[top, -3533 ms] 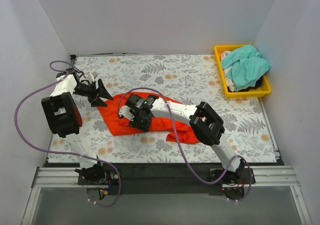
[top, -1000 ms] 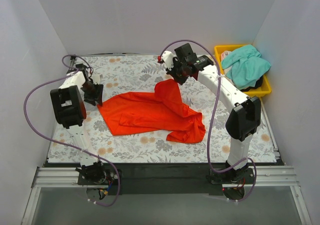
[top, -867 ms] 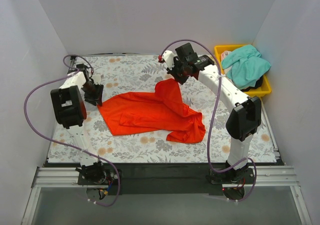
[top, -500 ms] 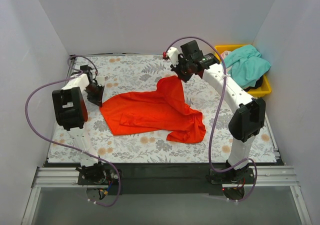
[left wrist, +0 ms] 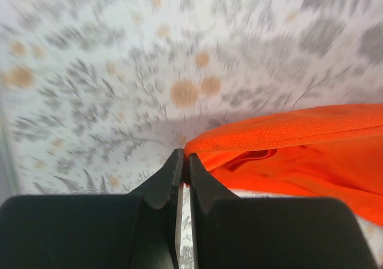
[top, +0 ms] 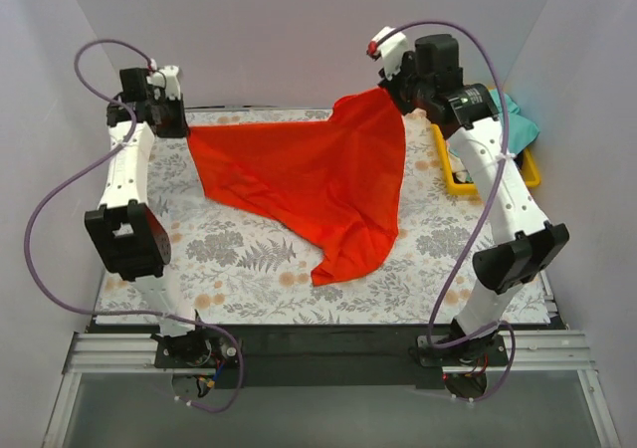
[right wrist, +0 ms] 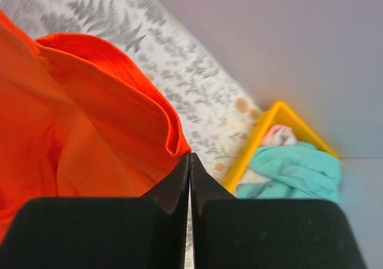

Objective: Fold and stack the t-shirts
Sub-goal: Flatten the tshirt out, then fold the tshirt

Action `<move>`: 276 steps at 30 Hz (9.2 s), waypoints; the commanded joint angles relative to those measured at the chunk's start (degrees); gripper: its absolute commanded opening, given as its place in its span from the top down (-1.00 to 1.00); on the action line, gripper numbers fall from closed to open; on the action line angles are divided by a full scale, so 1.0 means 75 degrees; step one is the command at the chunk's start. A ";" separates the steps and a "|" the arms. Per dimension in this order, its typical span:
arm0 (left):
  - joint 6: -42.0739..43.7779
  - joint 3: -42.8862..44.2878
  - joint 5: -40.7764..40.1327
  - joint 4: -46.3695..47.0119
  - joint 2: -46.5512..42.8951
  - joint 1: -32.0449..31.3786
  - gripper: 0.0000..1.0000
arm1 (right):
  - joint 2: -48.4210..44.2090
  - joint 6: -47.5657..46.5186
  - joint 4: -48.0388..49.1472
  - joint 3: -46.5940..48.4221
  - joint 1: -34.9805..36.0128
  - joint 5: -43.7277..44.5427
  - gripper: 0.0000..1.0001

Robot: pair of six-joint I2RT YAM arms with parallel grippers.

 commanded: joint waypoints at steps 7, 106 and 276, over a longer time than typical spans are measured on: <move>-0.0876 -0.0432 -0.0312 0.2039 -0.3607 0.0014 1.00 | -0.1830 -0.0299 0.1678 0.0607 -0.0052 0.1639 0.97; 0.0390 -0.5883 -0.1590 -0.0373 -0.4606 -0.0736 1.00 | 0.5539 0.1459 0.1549 0.1544 0.0194 -0.4793 -0.29; 0.4432 -0.7008 0.0742 0.2346 -0.4300 -0.0349 0.83 | -0.4890 0.0357 0.3378 -0.9905 -0.1200 -0.2860 0.97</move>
